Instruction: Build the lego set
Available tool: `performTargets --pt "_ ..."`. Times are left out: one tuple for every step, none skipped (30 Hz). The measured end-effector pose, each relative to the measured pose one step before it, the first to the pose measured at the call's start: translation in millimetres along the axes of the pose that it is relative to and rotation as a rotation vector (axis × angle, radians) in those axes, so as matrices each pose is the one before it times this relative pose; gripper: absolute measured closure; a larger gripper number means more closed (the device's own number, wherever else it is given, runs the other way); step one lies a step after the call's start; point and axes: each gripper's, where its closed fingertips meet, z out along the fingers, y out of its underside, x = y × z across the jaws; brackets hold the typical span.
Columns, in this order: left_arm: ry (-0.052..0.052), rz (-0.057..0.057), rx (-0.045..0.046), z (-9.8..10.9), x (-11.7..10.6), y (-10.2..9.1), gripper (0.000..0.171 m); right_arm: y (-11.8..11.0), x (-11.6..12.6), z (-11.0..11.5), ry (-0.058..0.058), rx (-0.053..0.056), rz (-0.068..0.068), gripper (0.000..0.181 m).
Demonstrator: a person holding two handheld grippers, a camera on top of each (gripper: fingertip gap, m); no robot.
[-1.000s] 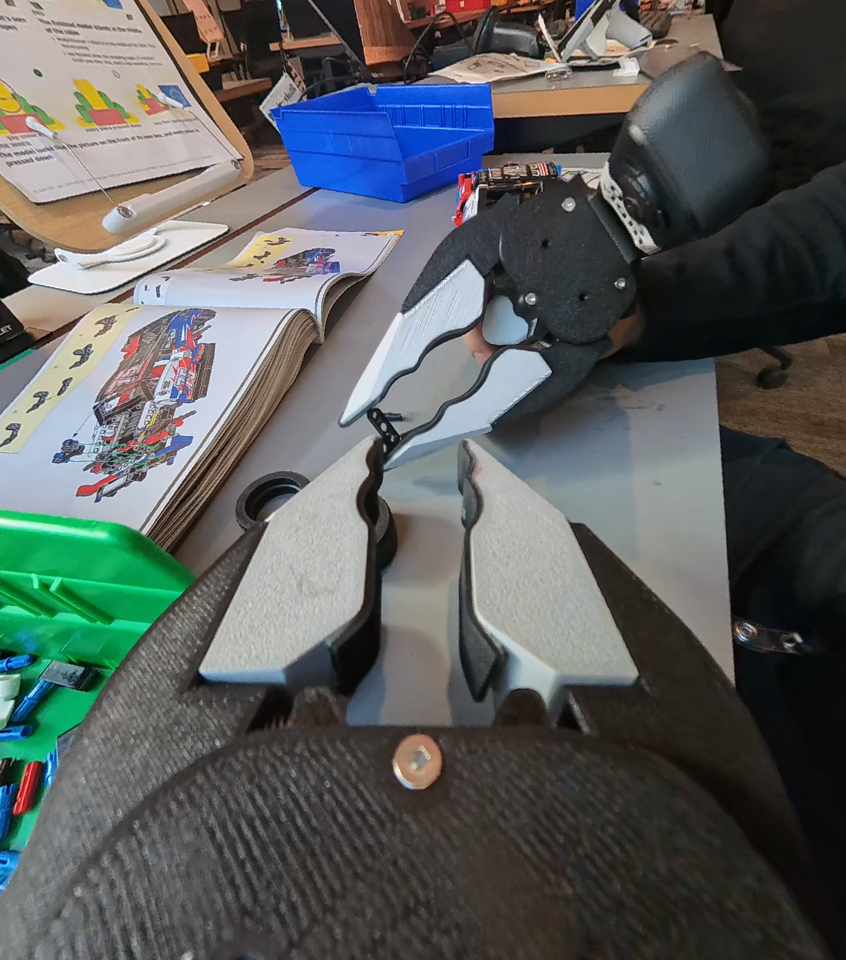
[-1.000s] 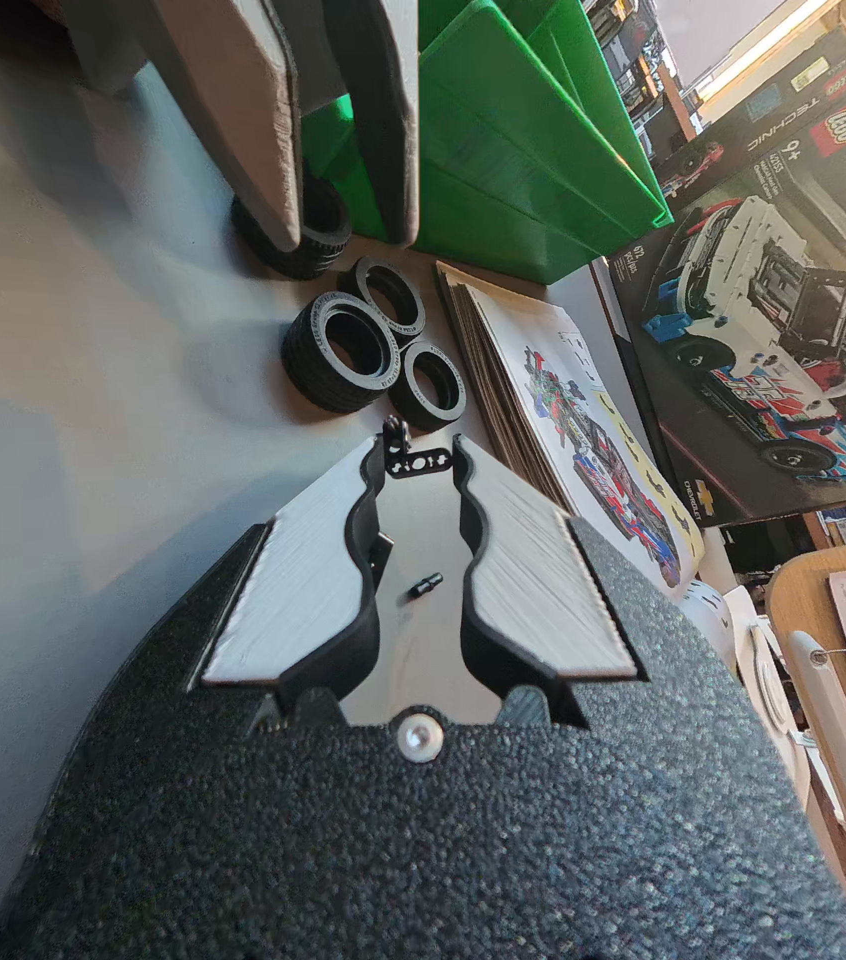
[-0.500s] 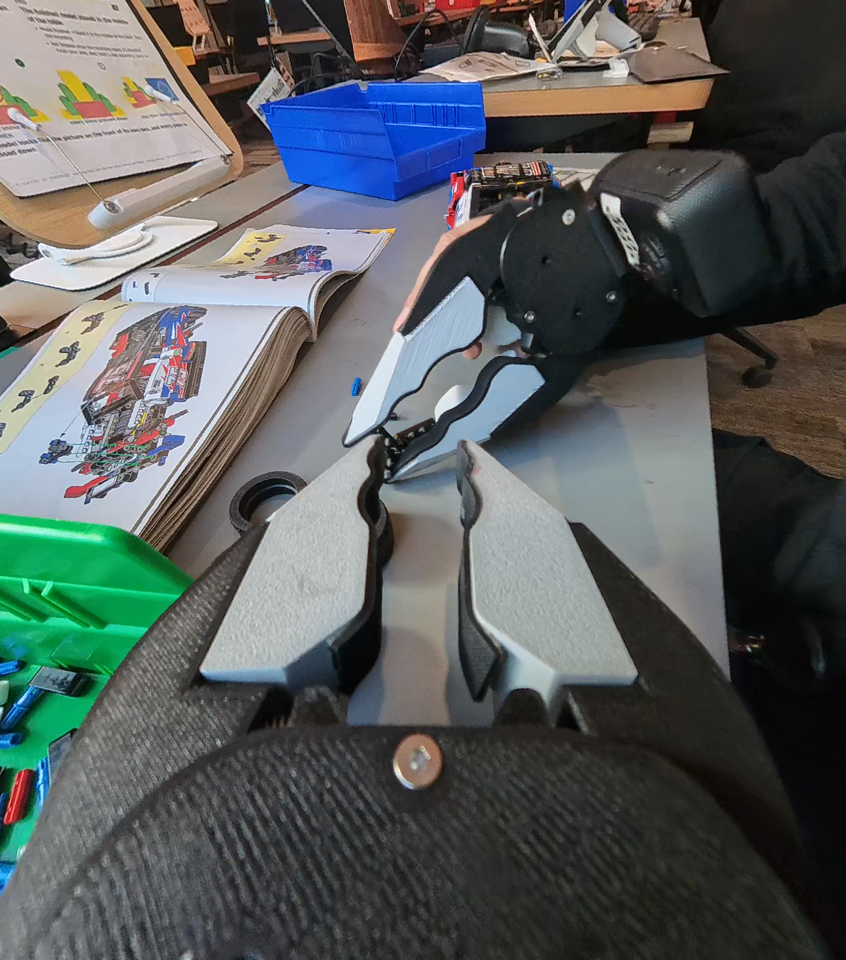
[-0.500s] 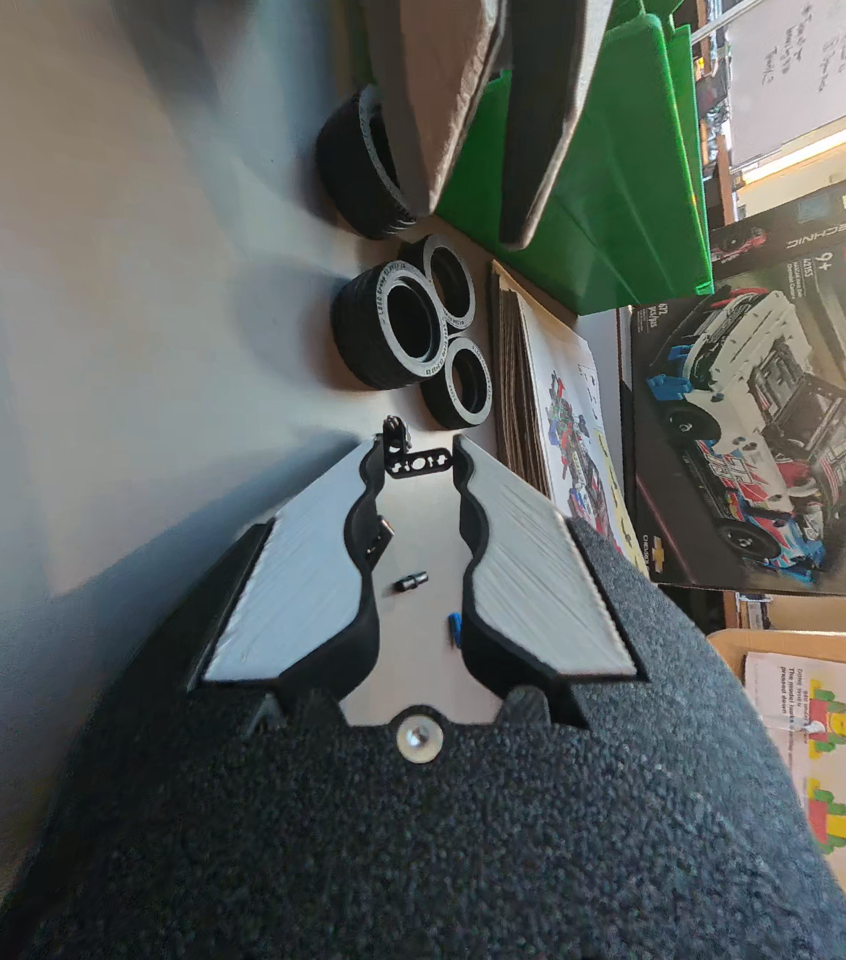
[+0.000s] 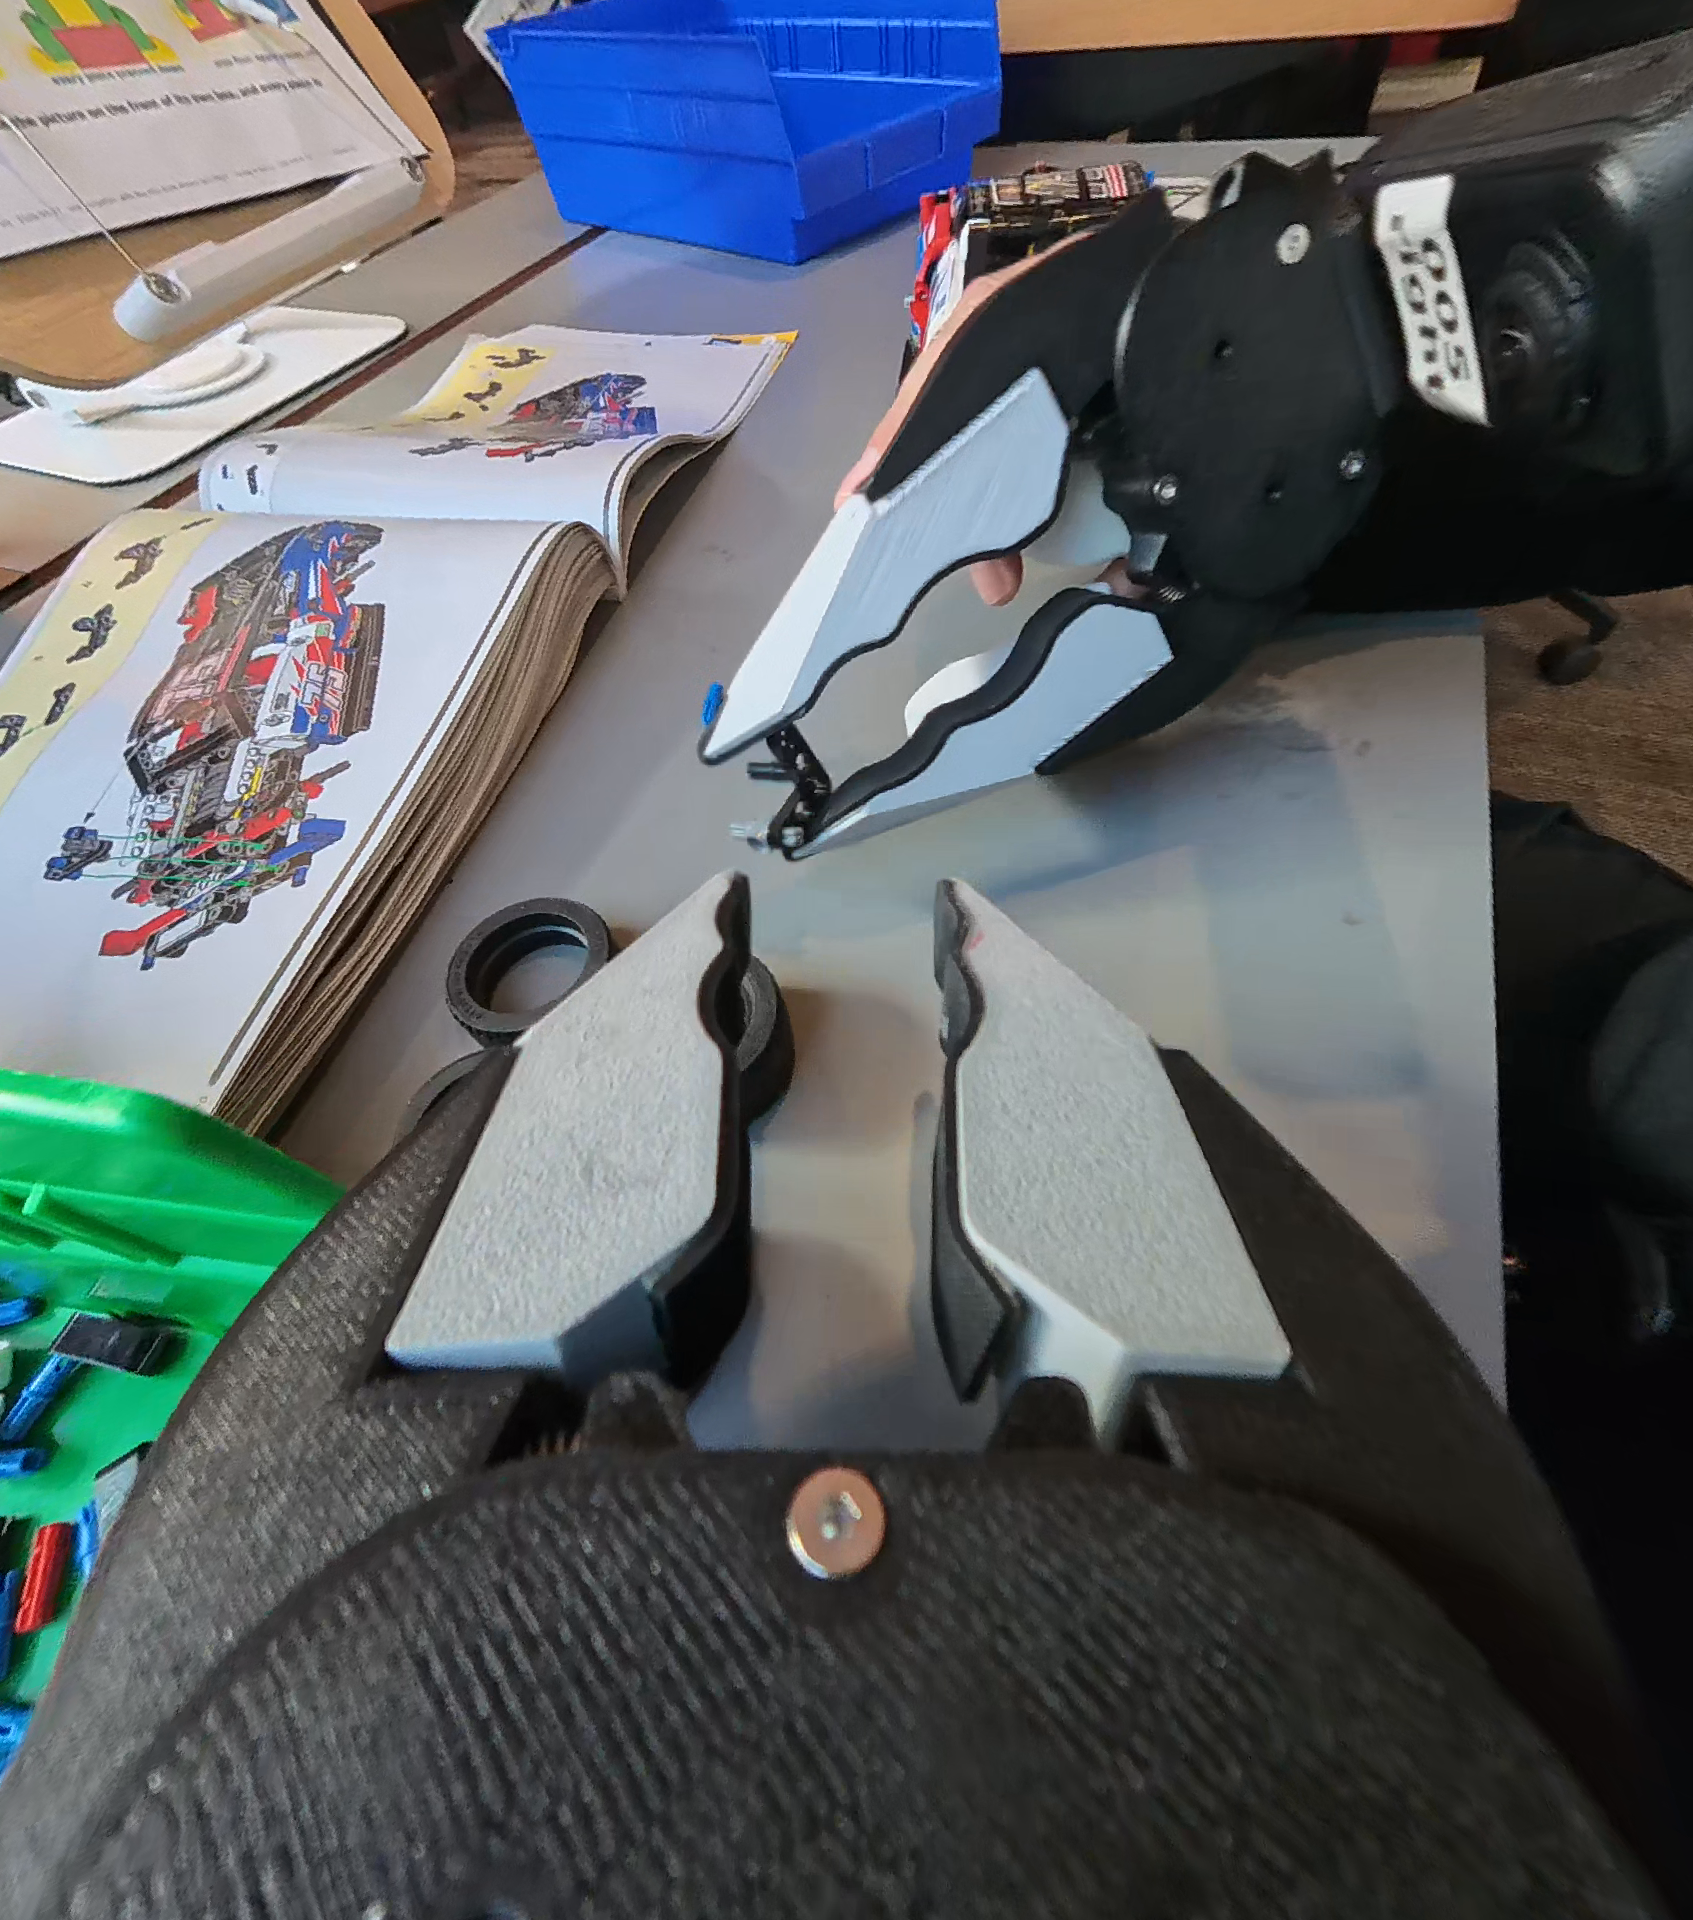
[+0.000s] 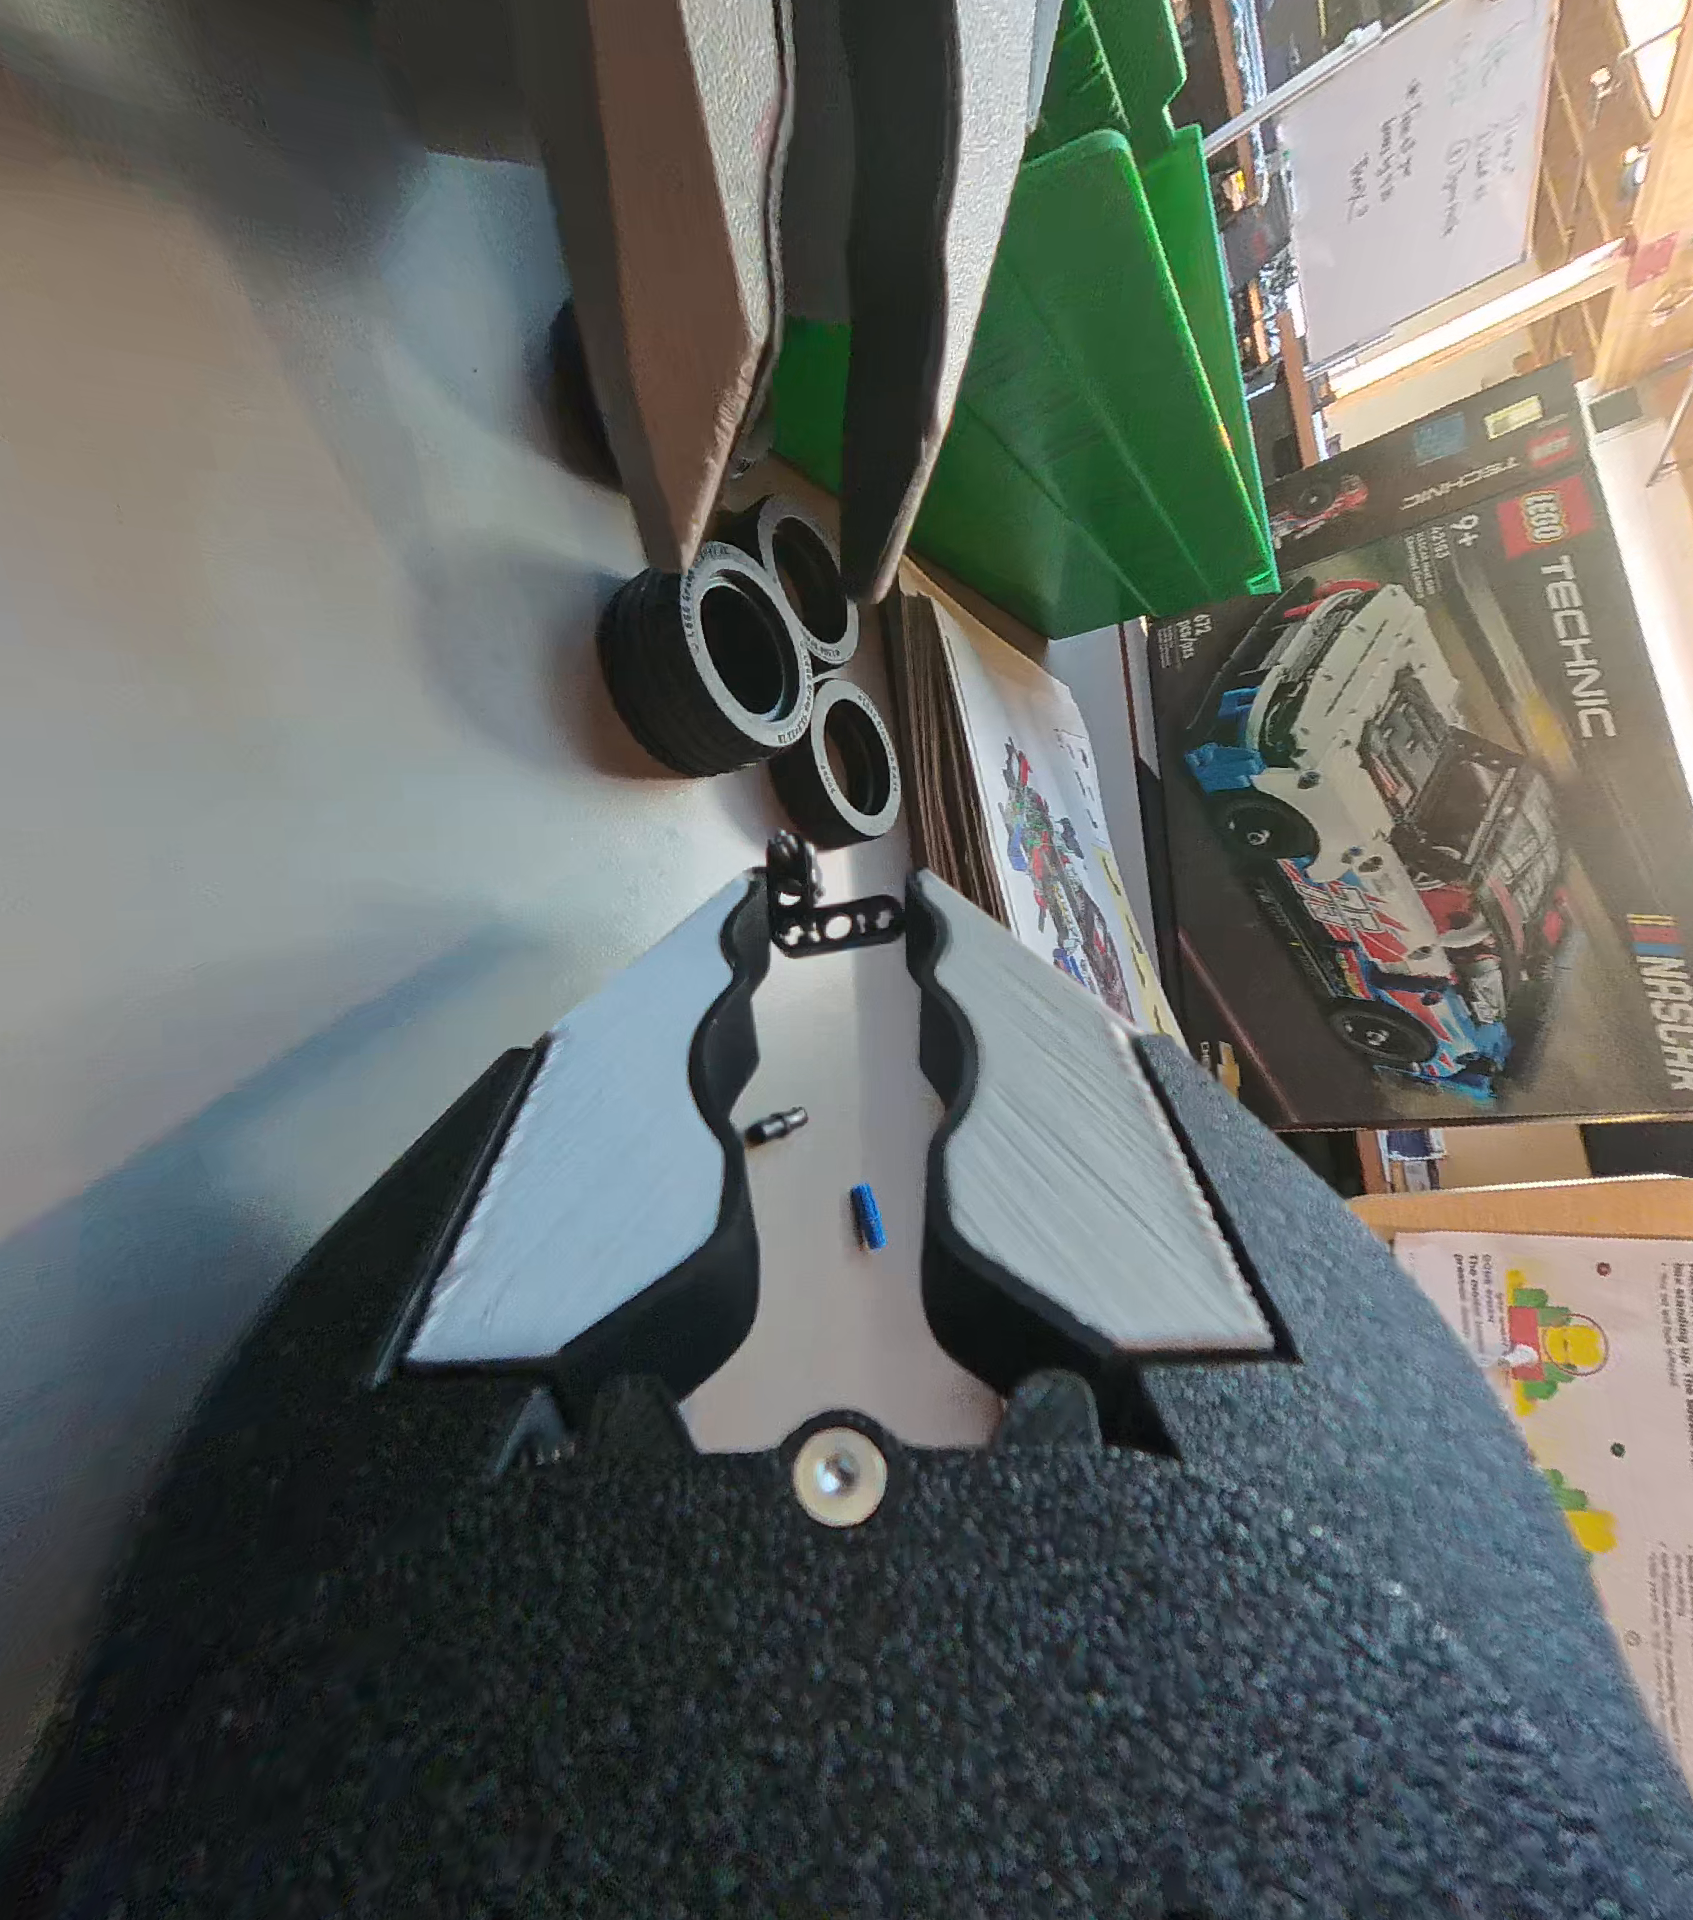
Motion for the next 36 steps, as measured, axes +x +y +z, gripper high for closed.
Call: performTargets --pt "-0.0126 -0.0003 0.00012 -0.12 -1.40 0.00 0.138 0.61 0.17 -0.69 0.0049 -0.0016 -0.0071 0.156" --pt "-0.0153 -0.0021 -0.00359 0.28 -1.90 0.37 0.138 1.07 -0.36 -0.51 0.0019 -0.0010 -0.0024 0.156" --pt "-0.0148 -0.0019 -0.00785 0.57 -1.71 0.93 0.139 1.22 -0.77 -0.48 -0.0002 0.0000 0.0011 0.156" --pt "-0.0115 -0.0006 -0.01029 1.08 -1.05 1.15 0.140 0.65 -0.94 -0.50 -0.0028 -0.0006 0.0021 0.156" --pt "-0.0050 0.0024 -0.01215 1.21 -0.14 1.36 0.140 -0.50 -0.82 -0.57 -0.0026 0.0025 0.0024 0.156" --pt "0.0013 0.0052 -0.01383 1.47 0.79 1.48 0.140 -1.19 -0.77 -0.61 -0.0010 0.0052 -0.0008 0.156" --pt "0.0005 0.0056 -0.01430 1.34 0.62 1.66 0.140 -0.65 -0.84 -0.21 -0.0009 0.0014 -0.0056 0.156" --pt "-0.0022 0.0038 -0.01247 1.33 0.12 1.46 0.140 -0.19 -1.49 0.10 -0.0046 -0.0016 -0.0068 0.156" --pt "-0.0017 0.0023 -0.00956 0.94 0.03 1.03 0.140 0.02 -2.30 0.31 -0.0079 -0.0024 -0.0082 0.156" --pt "-0.0007 0.0003 -0.00692 0.73 -0.14 0.80 0.141 0.21 -2.33 0.35 -0.0075 -0.0044 -0.0114 0.156" --pt "-0.0007 -0.0032 -0.00391 0.38 -0.37 0.51 0.141 0.39 -1.88 0.51 -0.0039 -0.0057 -0.0155 0.156" --pt "0.0012 -0.0051 -0.00073 0.14 -0.30 0.12 0.141 0.31 -1.57 0.48 -0.0019 -0.0061 -0.0166 0.156" --pt "0.0028 -0.0060 -0.00254 0.35 -0.37 0.24 0.141 0.57 -1.32 0.45 -0.0024 -0.0059 -0.0140 0.156" --pt "0.0051 -0.0077 -0.00865 0.75 -0.18 1.01 0.140 -0.07 -0.25 0.01 0.0018 -0.0028 -0.0094 0.156" --pt "0.0038 -0.0109 -0.01299 1.04 -0.22 1.62 0.139 -1.35 0.44 -0.43 0.0035 0.0056 -0.0014 0.156" --pt "0.0074 -0.0103 -0.01204 1.03 0.51 1.44 0.139 -1.39 0.62 -0.37 0.0027 0.0073 0.0054 0.156" --pt "0.0074 -0.0076 -0.00936 0.96 0.77 0.91 0.138 -0.48 0.98 -0.10 0.0041 0.0026 0.0052 0.156" --pt "0.0033 -0.0033 -0.00698 0.77 0.38 0.73 0.137 0.08 1.12 -0.03 0.0059 0.0005 0.0013 0.156" --pt "0.0007 0.0003 -0.00634 0.69 0.09 0.68 0.137 0.04 0.70 0.03 0.0038 0.0019 0.0021 0.156" --pt "0.0023 0.0010 -0.00570 0.51 0.43 0.70 0.136 0.65 -0.04 0.19 -0.0016 -0.0006 0.0057 0.156" --pt "0.0035 0.0013 -0.00558 0.57 0.59 0.76 0.136 1.46 -0.55 0.48 -0.0033 -0.0051 0.0046 0.156" --pt "0.0038 0.0021 -0.00516 0.54 0.92 0.59 0.136 1.38 0.05 0.15 0.0006 -0.0038 0.0002 0.156" --pt "0.0036 0.0038 -0.00506 0.55 1.13 0.55 0.136 0.88 0.12 0.09 0.0009 -0.0017 0.0005 0.156" --pt "0.0008 0.0053 -0.00759 0.87 0.79 0.79 0.136 1.06 -0.70 0.41 -0.0047 -0.0031 0.0021 0.156" --pt "-0.0022 0.0033 -0.01006 1.15 0.30 0.97 0.136 1.29 -0.79 0.57 -0.0042 -0.0062 -0.0013 0.156" --pt "0.0012 0.0006 -0.00731 1.28 0.69 0.39 0.136 0.70 -0.43 0.40 -0.0004 -0.0045 -0.0064 0.156" --pt "0.0026 -0.0023 -0.00448 1.32 0.63 -0.12 0.136 -0.29 -0.21 0.33 0.0009 -0.0003 -0.0067 0.156" --pt "0.0019 -0.0054 -0.00394 1.22 0.21 -0.18 0.136 -0.55 -0.04 0.36 0.0011 0.0009 -0.0030 0.156" --pt "0.0049 -0.0088 0.00098 0.91 0.25 -0.87 0.135 -0.74 -0.21 0.43 -0.0011 0.0010 -0.0003 0.156" --pt "0.0097 -0.0130 0.00696 0.52 0.36 -1.62 0.135 -0.82 -0.49 0.45 -0.0018 0.0017 -0.0014 0.156" --pt "0.0139 -0.0157 0.00882 0.03 0.47 -1.96 0.134 -0.67 -0.52 0.46 0.0000 0.0017 -0.0048 0.156" --pt "0.0099 -0.0173 0.00787 -0.04 -0.53 -1.75 0.134 0.03 -0.70 0.40 0.0001 -0.0017 -0.0062 0.156" --pt "-0.0028 -0.0184 0.00441 -0.39 -2.71 -1.49 0.134 0.21 -0.71 0.23 0.0000 -0.0024 -0.0047 0.156" --pt "-0.0073 -0.0189 0.00073 -0.36 -3.35 -1.44 0.135 -0.44 -0.03 0.02 0.0010 0.0017 -0.0012 0.156" --pt "0.0002 -0.0212 -0.00231 -0.21 -2.30 -1.44 0.136 -0.56 0.58 -0.07 0.0021 0.0034 0.0035 0.156" --pt "0.0186 -0.0198 0.00018 -0.10 1.00 -2.43 0.136 -0.52 0.98 -0.12 0.0024 0.0035 0.0066 0.156"
